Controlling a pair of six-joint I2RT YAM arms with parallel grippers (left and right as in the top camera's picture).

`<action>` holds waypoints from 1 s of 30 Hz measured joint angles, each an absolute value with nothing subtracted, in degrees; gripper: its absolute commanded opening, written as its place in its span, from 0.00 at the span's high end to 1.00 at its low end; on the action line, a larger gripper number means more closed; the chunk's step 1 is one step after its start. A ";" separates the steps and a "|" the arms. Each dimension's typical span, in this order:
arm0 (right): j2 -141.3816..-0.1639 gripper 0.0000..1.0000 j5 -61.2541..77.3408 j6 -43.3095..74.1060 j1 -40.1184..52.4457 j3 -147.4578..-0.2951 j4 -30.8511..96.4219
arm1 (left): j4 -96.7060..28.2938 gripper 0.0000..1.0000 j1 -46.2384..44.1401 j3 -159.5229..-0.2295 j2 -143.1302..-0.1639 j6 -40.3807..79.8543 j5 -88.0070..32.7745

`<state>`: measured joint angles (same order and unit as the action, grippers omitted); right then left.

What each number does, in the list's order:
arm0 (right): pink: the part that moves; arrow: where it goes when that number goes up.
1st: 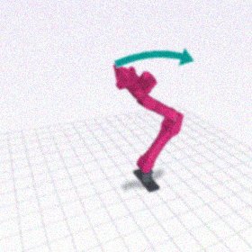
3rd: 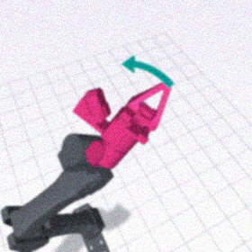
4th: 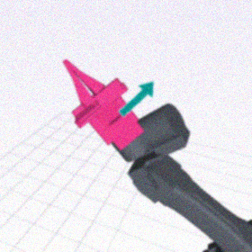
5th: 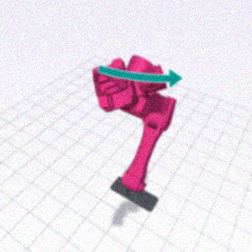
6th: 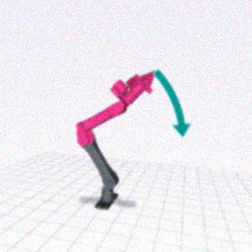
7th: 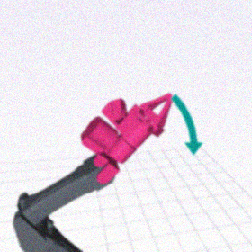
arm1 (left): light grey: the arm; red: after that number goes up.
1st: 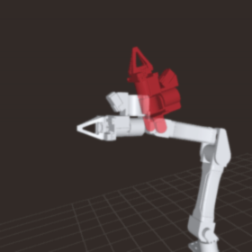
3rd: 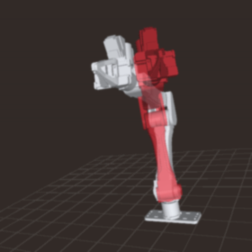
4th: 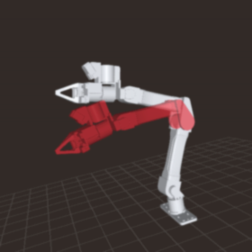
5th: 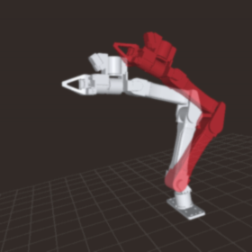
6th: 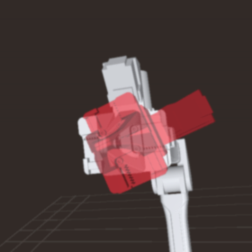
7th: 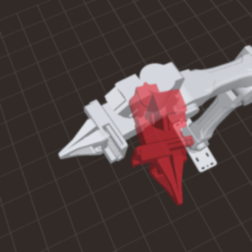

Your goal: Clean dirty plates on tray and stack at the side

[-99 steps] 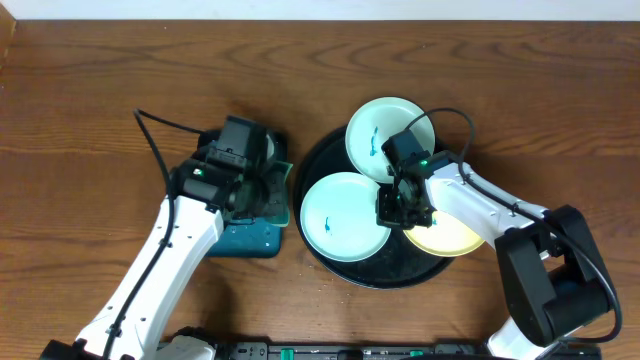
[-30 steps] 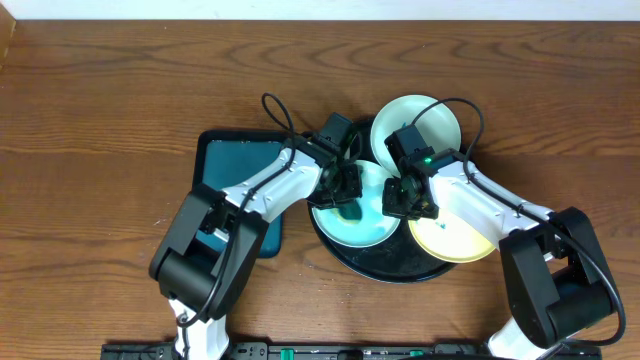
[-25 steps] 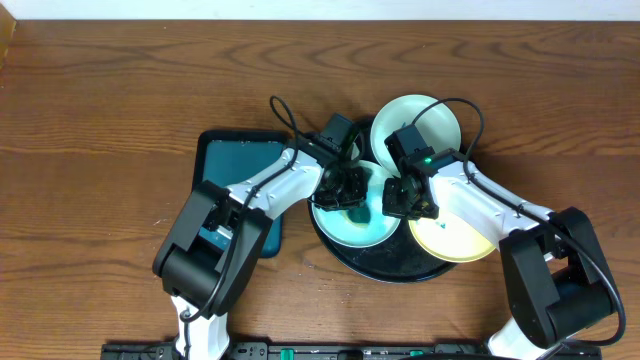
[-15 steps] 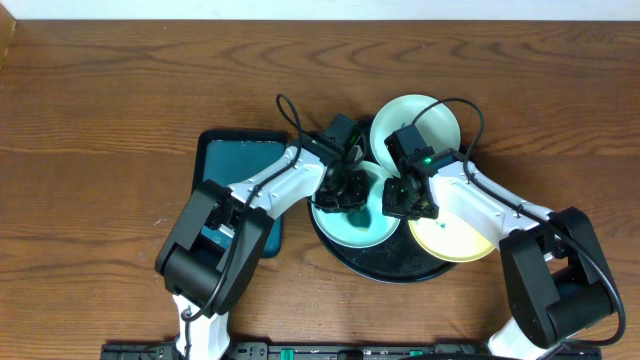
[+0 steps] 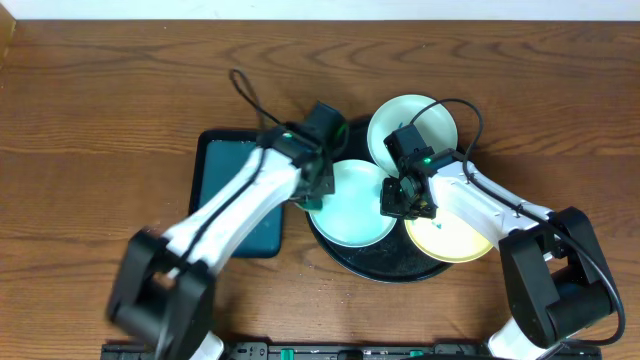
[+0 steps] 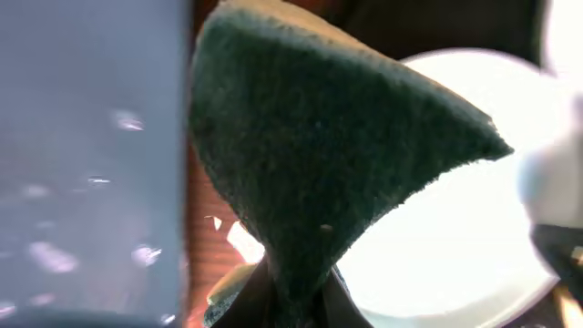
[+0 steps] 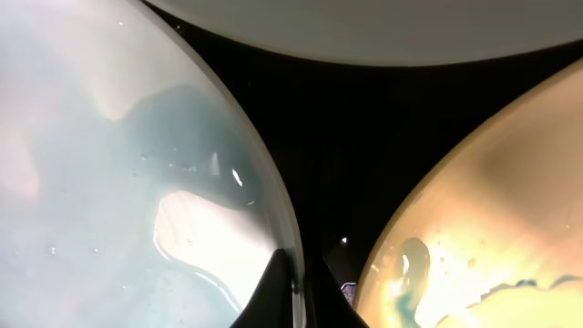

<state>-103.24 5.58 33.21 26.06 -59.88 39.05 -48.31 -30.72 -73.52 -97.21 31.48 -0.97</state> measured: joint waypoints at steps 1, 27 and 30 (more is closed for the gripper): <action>-103.24 0.99 5.61 32.75 26.06 -59.88 39.03 | -48.82 0.92 -30.24 -73.52 -95.09 31.42 -0.64; -79.40 0.99 -25.02 18.17 38.28 -61.19 40.88 | -54.98 0.55 -6.42 -66.87 -85.73 21.82 -1.21; -77.65 0.99 -30.65 15.57 40.12 -61.19 40.82 | -54.81 0.53 -6.42 -66.87 -85.71 21.26 -3.11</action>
<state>-77.65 -30.65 15.57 40.12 -61.19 40.82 -54.81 -6.42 -66.87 -85.71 21.26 -3.11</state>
